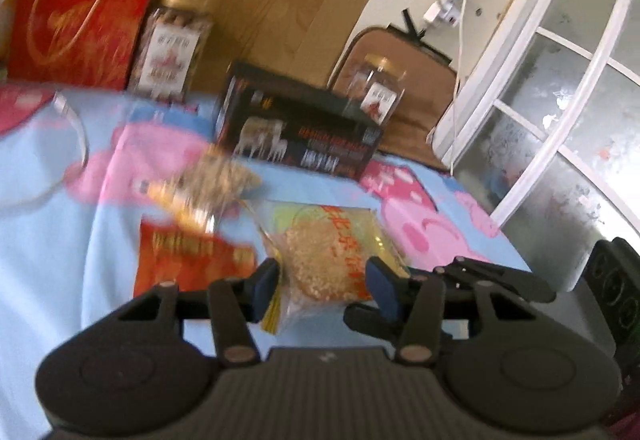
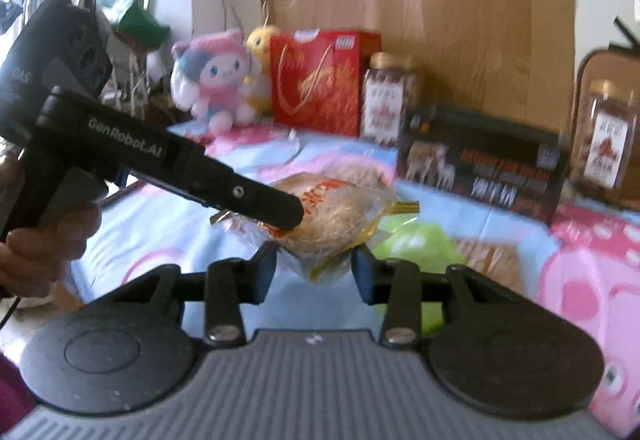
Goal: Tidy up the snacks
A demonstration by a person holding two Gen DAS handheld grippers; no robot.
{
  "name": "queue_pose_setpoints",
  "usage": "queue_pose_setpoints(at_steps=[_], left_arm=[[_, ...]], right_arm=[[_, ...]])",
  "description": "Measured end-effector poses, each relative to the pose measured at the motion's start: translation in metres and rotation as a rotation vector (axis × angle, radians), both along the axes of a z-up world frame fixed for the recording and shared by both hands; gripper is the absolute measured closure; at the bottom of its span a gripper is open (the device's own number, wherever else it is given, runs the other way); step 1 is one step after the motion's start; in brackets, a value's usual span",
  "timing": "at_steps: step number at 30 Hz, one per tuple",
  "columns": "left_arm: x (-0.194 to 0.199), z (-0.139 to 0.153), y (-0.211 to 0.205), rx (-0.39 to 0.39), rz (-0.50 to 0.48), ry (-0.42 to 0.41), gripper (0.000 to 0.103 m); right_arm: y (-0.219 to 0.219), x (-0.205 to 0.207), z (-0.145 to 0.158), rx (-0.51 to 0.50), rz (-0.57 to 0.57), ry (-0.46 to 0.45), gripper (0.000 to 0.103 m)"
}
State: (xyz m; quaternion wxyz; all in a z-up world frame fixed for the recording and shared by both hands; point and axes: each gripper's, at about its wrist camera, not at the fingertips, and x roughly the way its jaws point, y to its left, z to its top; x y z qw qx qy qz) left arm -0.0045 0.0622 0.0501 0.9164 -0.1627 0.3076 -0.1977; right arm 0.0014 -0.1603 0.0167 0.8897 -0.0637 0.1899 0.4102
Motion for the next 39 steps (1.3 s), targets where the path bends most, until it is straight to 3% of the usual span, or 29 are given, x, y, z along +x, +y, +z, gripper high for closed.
queue_pose_setpoints(at_steps=[5, 9, 12, 13, 16, 19, 23, 28, 33, 39], left_arm=[[0.052, 0.027, -0.012, 0.049, 0.019, -0.073, 0.054], [0.108, 0.043, -0.02, 0.064, 0.059, -0.108, 0.054], [0.148, 0.046, -0.027, 0.069, 0.11, -0.103, 0.053], [0.161, 0.045, -0.031, 0.074, 0.137, -0.09, 0.048], [0.183, 0.036, -0.039, 0.096, 0.181, -0.038, 0.048], [0.168, 0.033, -0.047, 0.13, 0.167, -0.084, 0.047], [0.139, 0.025, -0.05, 0.144, 0.127, -0.104, 0.047], [0.095, 0.011, -0.044, 0.134, 0.1, -0.084, 0.047], [0.053, -0.004, -0.041, 0.155, 0.095, -0.058, 0.047], [0.022, -0.021, -0.036, 0.131, 0.078, -0.005, 0.047]], right_arm=[[0.003, 0.043, 0.019, -0.003, -0.046, -0.084, 0.06], [0.007, 0.096, 0.034, 0.025, -0.116, -0.083, 0.062], [0.015, 0.13, 0.039, 0.015, -0.183, -0.101, 0.062], [0.018, 0.139, 0.038, 0.005, -0.211, -0.108, 0.061], [0.019, 0.163, 0.033, -0.035, -0.377, -0.125, 0.06], [-0.006, 0.163, 0.03, 0.056, -0.426, -0.039, 0.061], [-0.029, 0.138, 0.027, 0.125, -0.434, -0.015, 0.061], [-0.046, 0.107, 0.019, 0.213, -0.41, 0.089, 0.061], [-0.055, 0.08, 0.006, 0.245, -0.363, 0.2, 0.061], [-0.057, 0.046, -0.013, 0.205, -0.311, 0.283, 0.061]])
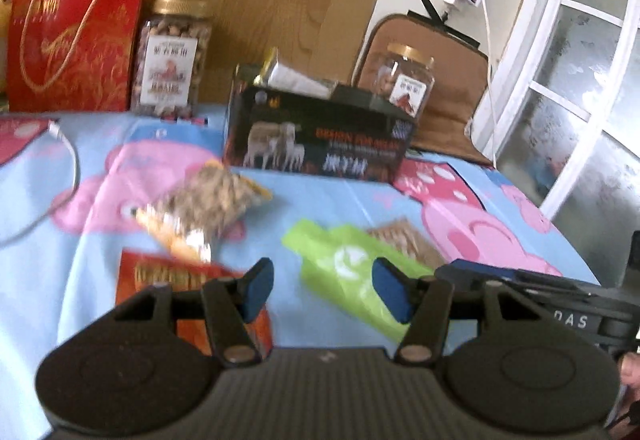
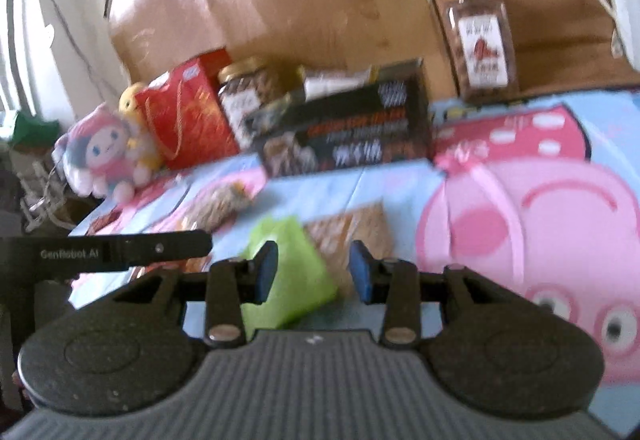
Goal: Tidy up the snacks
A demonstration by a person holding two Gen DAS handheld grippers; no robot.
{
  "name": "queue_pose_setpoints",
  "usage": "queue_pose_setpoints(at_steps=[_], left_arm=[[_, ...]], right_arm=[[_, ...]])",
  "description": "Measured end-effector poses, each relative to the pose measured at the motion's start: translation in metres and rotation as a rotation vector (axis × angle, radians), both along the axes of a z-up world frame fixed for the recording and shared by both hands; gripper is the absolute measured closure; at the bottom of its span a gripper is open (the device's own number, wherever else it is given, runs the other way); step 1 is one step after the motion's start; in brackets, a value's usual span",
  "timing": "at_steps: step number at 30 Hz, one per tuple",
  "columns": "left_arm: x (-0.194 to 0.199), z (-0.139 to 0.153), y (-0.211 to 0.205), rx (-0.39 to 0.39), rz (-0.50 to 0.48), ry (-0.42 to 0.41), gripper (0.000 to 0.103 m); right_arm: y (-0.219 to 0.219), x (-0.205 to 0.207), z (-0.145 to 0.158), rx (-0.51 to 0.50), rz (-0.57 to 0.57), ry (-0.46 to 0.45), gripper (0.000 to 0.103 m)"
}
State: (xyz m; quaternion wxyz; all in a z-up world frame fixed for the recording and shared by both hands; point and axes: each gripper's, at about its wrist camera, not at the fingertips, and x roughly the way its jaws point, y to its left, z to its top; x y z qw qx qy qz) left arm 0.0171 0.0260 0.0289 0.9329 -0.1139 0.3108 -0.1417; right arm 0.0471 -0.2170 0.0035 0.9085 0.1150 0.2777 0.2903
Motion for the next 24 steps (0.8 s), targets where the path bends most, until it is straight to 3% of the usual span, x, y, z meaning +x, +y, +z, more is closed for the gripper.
queue_pose_setpoints(at_steps=[4, 6, 9, 13, 17, 24], left_arm=[[-0.006, -0.01, 0.002, -0.015, 0.003, 0.04, 0.047], [-0.008, -0.013, 0.004, -0.038, 0.004, 0.052, 0.047], [-0.012, -0.011, 0.007, -0.044, 0.009, 0.052, 0.047], [-0.016, -0.011, 0.01, -0.046, 0.019, 0.056, 0.047], [-0.018, -0.013, 0.007, -0.015, 0.025, 0.055, 0.047], [-0.022, -0.013, -0.003, 0.043, 0.056, 0.045, 0.047]], right_arm=[[0.002, -0.005, -0.008, -0.014, 0.003, 0.044, 0.062], [0.006, -0.006, -0.007, -0.01, 0.018, 0.067, 0.071], [0.012, -0.018, -0.003, 0.018, 0.105, 0.068, 0.078], [0.029, -0.035, -0.001, -0.004, 0.25, 0.064, 0.077], [0.039, -0.043, -0.001, -0.096, 0.237, 0.004, 0.076], [0.019, -0.041, 0.003, -0.103, 0.139, -0.05, 0.071]])
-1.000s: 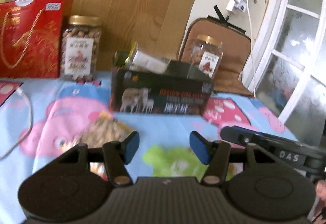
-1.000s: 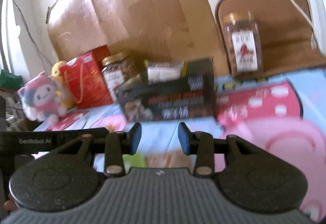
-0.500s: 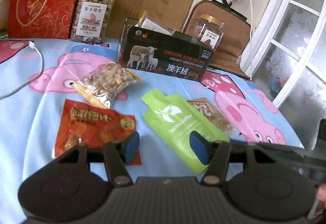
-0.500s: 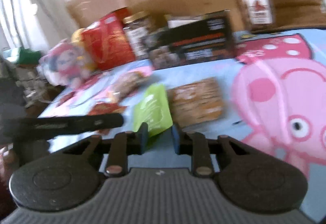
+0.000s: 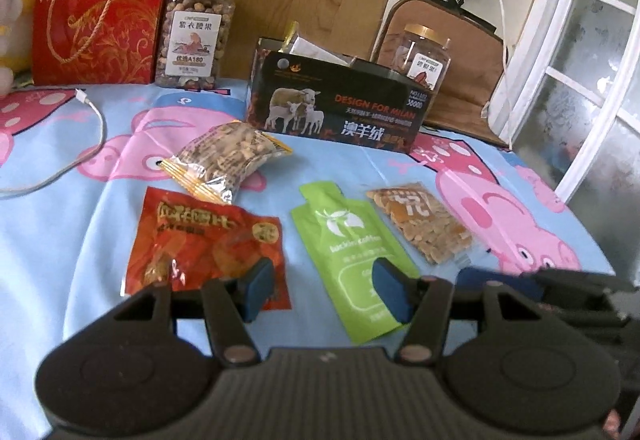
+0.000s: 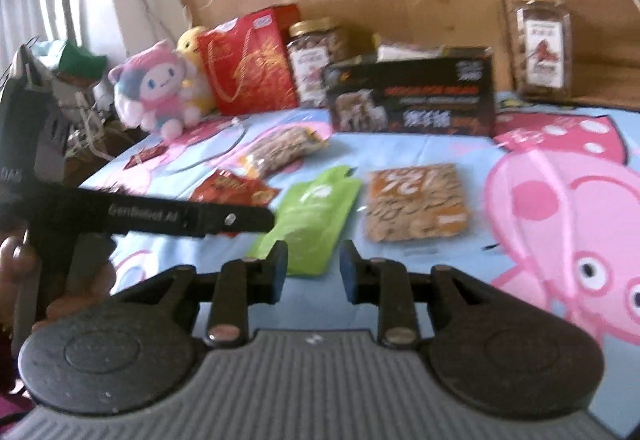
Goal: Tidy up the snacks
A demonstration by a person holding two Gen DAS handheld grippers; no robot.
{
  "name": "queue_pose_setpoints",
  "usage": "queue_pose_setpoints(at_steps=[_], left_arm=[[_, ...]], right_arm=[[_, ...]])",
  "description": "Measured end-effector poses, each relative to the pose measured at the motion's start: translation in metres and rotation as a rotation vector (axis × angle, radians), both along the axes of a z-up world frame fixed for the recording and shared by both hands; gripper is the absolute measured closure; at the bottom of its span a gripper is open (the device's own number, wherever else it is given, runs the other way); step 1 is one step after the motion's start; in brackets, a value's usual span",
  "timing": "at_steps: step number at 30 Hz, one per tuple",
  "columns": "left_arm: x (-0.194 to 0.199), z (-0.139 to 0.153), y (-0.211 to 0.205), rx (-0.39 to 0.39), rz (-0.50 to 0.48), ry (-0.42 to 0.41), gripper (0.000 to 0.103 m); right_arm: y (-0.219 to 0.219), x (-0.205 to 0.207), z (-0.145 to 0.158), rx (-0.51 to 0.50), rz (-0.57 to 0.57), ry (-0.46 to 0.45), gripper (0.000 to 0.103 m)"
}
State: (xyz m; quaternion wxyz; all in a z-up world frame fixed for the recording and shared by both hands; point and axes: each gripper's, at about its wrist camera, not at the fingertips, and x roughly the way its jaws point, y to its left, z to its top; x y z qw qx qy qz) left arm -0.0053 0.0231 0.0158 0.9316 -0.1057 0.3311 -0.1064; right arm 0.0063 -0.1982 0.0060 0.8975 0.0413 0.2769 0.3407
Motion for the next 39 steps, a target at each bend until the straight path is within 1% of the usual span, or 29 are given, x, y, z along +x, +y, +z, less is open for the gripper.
queue_pose_setpoints(at_steps=[2, 4, 5, 9, 12, 14, 17, 19, 20, 21, 24, 25, 27, 35, 39], left_arm=[[-0.001, 0.0, -0.004, 0.018, 0.012, -0.004, 0.047], [-0.002, -0.001, -0.007, 0.036, 0.022, -0.005, 0.047], [-0.002, -0.001, -0.009, 0.049, 0.026, -0.007, 0.047], [-0.004, -0.002, -0.015, 0.095, 0.035, -0.015, 0.046], [-0.006, -0.002, -0.019, 0.113, 0.036, -0.018, 0.042], [-0.006, -0.003, -0.021, 0.122, 0.038, -0.017, 0.04], [-0.006, -0.003, -0.023, 0.136, 0.045, -0.014, 0.039], [-0.006, -0.003, -0.024, 0.141, 0.054, -0.011, 0.038], [-0.006, -0.003, -0.025, 0.145, 0.058, -0.009, 0.038], [-0.006, -0.003, -0.025, 0.149, 0.062, -0.007, 0.037], [-0.006, -0.002, -0.028, 0.161, 0.08, 0.003, 0.036], [-0.006, -0.002, -0.029, 0.164, 0.086, 0.008, 0.035], [-0.006, -0.001, -0.03, 0.168, 0.101, 0.021, 0.034], [-0.002, 0.002, -0.034, 0.184, 0.161, 0.067, 0.026], [-0.001, 0.002, -0.038, 0.192, 0.191, 0.073, 0.026]], right_arm=[[-0.005, 0.0, 0.0, 0.007, -0.036, -0.015, 0.07], [-0.009, 0.0, 0.0, 0.015, -0.09, -0.031, 0.065], [-0.01, 0.001, 0.0, 0.019, -0.119, -0.038, 0.061], [-0.02, 0.005, -0.002, 0.052, -0.202, -0.049, 0.06], [-0.025, 0.01, -0.002, 0.055, -0.248, -0.063, 0.06], [-0.027, 0.016, -0.002, 0.055, -0.264, -0.076, 0.059], [-0.029, 0.028, -0.002, 0.047, -0.293, -0.111, 0.057], [-0.031, 0.037, -0.008, 0.049, -0.308, -0.11, 0.056], [-0.033, 0.043, -0.01, 0.06, -0.31, -0.065, 0.056], [-0.035, 0.047, -0.01, 0.075, -0.304, -0.041, 0.055], [-0.043, 0.049, -0.013, 0.118, -0.283, -0.003, 0.054], [-0.044, 0.048, -0.012, 0.129, -0.28, 0.001, 0.053], [-0.047, 0.046, -0.012, 0.153, -0.271, 0.001, 0.048], [-0.053, 0.041, -0.01, 0.213, -0.219, -0.024, 0.047], [-0.057, 0.043, -0.01, 0.251, -0.179, -0.005, 0.046]])
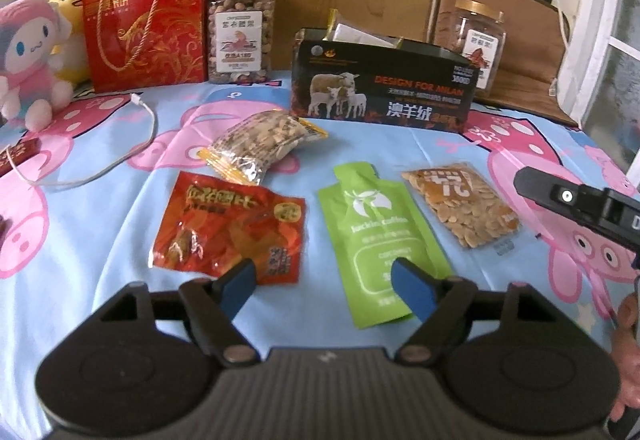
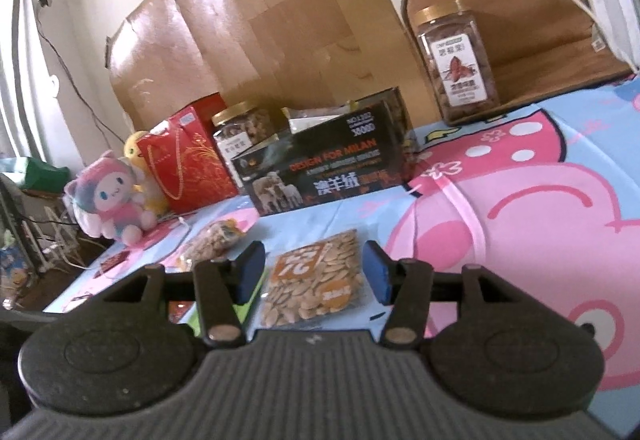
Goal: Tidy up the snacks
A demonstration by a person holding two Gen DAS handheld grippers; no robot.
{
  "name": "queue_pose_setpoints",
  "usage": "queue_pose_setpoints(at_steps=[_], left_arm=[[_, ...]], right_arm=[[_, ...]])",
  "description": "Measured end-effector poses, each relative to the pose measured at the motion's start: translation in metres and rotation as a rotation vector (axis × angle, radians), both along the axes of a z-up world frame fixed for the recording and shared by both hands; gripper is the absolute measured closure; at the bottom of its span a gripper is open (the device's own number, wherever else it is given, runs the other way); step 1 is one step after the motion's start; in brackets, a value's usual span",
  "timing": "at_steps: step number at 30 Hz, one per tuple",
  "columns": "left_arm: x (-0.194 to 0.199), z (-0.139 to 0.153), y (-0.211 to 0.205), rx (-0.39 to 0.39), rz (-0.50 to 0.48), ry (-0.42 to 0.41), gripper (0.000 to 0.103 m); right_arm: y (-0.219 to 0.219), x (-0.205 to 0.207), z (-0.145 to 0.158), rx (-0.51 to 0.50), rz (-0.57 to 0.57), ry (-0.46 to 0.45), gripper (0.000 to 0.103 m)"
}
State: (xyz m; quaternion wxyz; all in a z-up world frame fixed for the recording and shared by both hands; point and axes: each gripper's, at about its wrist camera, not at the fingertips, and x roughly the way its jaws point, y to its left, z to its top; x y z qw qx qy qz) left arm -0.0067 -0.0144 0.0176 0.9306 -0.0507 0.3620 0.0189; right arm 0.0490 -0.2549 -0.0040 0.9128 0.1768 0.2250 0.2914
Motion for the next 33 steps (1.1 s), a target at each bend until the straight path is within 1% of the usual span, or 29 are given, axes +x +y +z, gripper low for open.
queue_pose_setpoints(at_steps=[5, 10, 15, 19, 26, 33], left_arm=[[0.001, 0.001, -0.004, 0.02, 0.036, 0.007, 0.023], [0.001, 0.002, -0.007, 0.017, 0.078, 0.021, 0.022], [0.001, 0.003, -0.011, 0.036, 0.105, 0.027, 0.022], [0.001, 0.003, -0.011, 0.029, 0.12, 0.032, 0.022], [0.0, 0.002, -0.005, 0.006, 0.1, 0.025, 0.022], [-0.001, -0.002, 0.003, -0.01, 0.045, -0.003, 0.021]], right_arm=[[-0.002, 0.003, -0.001, 0.052, 0.061, 0.034, 0.046], [-0.004, 0.005, -0.002, 0.085, 0.121, 0.056, 0.046], [-0.01, 0.012, -0.005, 0.123, 0.145, 0.106, 0.045], [-0.013, 0.016, -0.008, 0.145, 0.149, 0.148, 0.045], [-0.017, 0.017, -0.009, 0.151, 0.099, 0.158, 0.044], [-0.017, 0.009, -0.006, 0.119, 0.0, 0.103, 0.043]])
